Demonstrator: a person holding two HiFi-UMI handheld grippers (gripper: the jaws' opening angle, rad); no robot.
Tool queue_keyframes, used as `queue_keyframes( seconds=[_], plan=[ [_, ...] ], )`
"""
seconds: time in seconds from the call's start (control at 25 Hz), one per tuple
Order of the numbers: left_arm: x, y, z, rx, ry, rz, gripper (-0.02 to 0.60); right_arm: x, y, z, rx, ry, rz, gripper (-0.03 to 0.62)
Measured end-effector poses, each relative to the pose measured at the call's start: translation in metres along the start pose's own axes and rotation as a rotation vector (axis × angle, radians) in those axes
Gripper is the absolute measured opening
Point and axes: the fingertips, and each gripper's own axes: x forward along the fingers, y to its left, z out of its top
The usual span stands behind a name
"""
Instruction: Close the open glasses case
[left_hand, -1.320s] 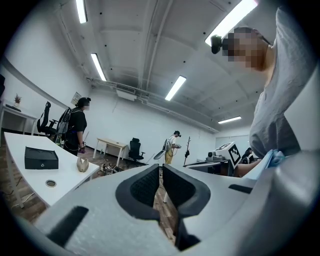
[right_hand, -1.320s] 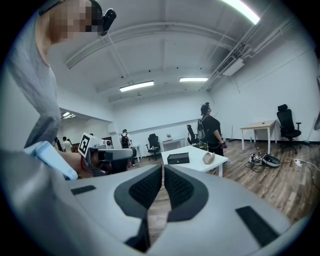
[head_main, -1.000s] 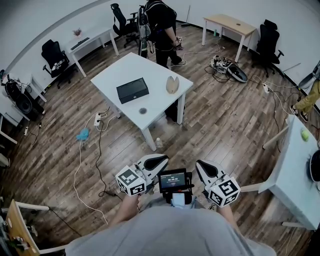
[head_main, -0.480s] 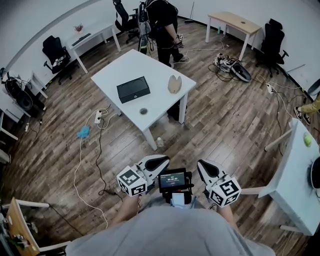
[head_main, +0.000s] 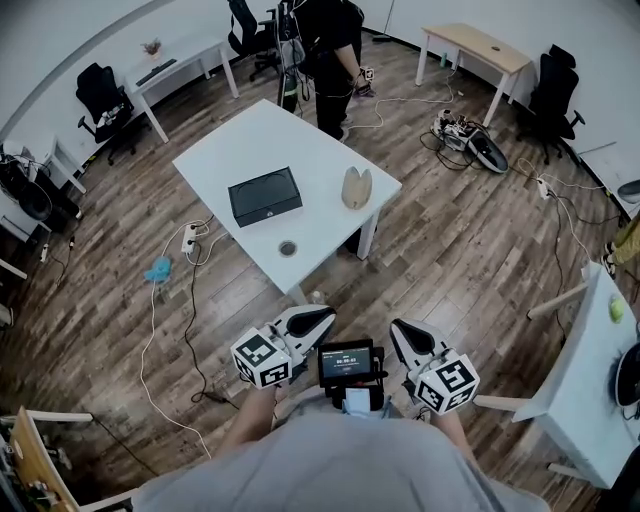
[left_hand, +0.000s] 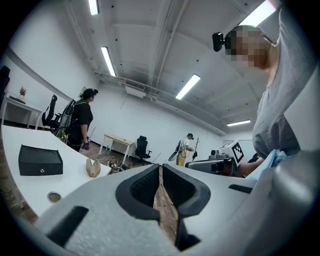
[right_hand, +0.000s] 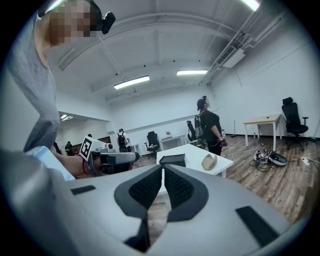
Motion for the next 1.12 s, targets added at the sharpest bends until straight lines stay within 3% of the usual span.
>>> queue_keyframes(
  seconds=[0.44,0.68,1.12],
  plan=[
    [0.016,0.126,0.037,-0.014,0.007,0.016,0.035,0.117,-0.043,0.051,-0.007,-0.036,-0.027,0.034],
    [0.039,0.159,0.042,-0.027,0.023,0.0,0.035,0.145,-0.074,0.054,0.013,-0.005,-0.047,0.034],
    [0.124,0.225,0.05,-0.037,0.104,-0.006,0.035,0.201,-0.169,0.061,0.053,0.051,-0.02,0.034]
  ],
)
